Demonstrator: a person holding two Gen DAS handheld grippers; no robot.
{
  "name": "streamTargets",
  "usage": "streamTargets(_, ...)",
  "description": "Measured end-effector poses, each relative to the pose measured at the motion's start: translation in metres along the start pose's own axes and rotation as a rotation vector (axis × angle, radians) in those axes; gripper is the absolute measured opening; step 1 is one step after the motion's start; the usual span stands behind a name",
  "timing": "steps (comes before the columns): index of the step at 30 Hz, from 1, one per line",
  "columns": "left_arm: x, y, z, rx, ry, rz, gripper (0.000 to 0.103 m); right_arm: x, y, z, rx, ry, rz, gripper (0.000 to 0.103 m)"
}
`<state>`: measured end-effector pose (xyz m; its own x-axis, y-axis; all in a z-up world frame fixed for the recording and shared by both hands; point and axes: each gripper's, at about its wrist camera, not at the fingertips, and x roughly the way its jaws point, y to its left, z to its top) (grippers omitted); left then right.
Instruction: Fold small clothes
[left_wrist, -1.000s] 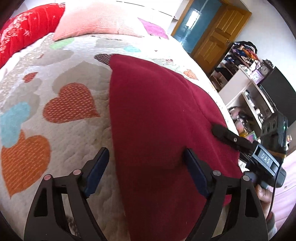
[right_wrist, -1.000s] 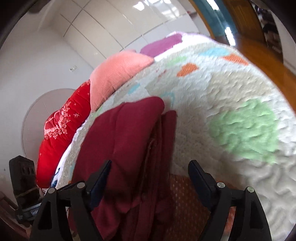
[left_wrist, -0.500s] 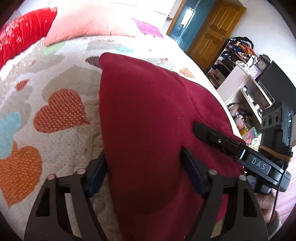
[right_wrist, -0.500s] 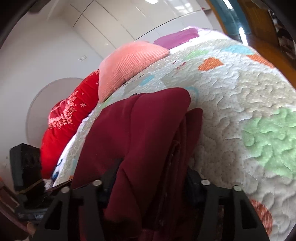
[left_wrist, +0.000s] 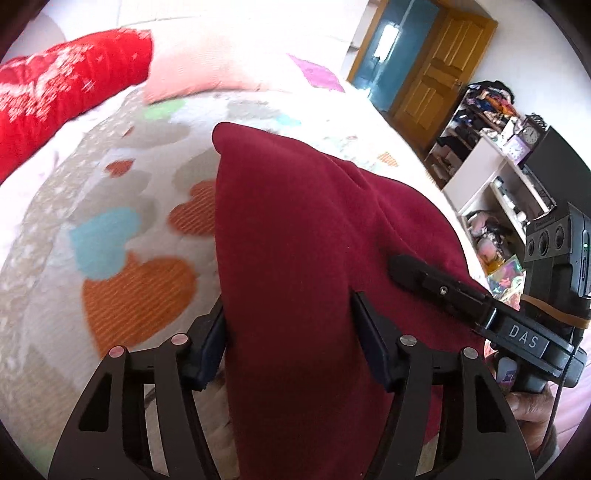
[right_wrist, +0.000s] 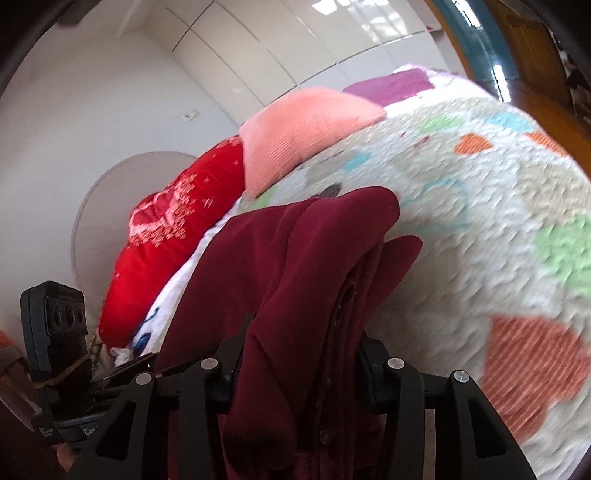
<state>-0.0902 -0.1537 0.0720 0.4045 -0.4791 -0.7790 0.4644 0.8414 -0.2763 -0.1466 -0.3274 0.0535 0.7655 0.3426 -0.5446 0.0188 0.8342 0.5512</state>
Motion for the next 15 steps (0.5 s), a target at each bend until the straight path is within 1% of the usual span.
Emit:
streamTargets(2,0.002,0.01,-0.01,-0.014,0.031,0.02,0.064,0.009,0.006,-0.013,0.032,0.05,0.002,0.047)
streamTargets(4,0.008,0.016,-0.02,-0.018,0.046,0.036,0.065,0.018,0.007,-0.024,0.05,0.094,-0.027,0.055)
streamTargets(5,0.007,0.018,-0.024,-0.027,0.037,0.03,0.066,0.022,0.006,-0.029,0.036,0.113,-0.069,0.057)
streamTargets(7,0.002,0.019,-0.028,-0.04,0.012,0.031,0.067,0.019,0.005,-0.029,0.036,0.118,-0.083,0.057)
streamTargets(9,-0.002,0.017,-0.028,-0.039,0.006,0.049,0.067,0.005,0.005,-0.024,0.067,0.101,-0.095,0.057)
streamTargets(11,-0.006,0.015,-0.026,-0.048,-0.007,0.061,0.067,-0.01,0.013,-0.017,0.039,0.059,-0.138,0.057)
streamTargets(13,-0.012,0.015,-0.025,-0.057,-0.037,0.091,0.067,-0.028,0.033,-0.011,-0.067,-0.007,-0.184,0.057)
streamTargets(15,-0.017,0.016,-0.025,-0.061,-0.06,0.12,0.067,-0.033,0.053,-0.01,-0.176,-0.026,-0.201,0.055)
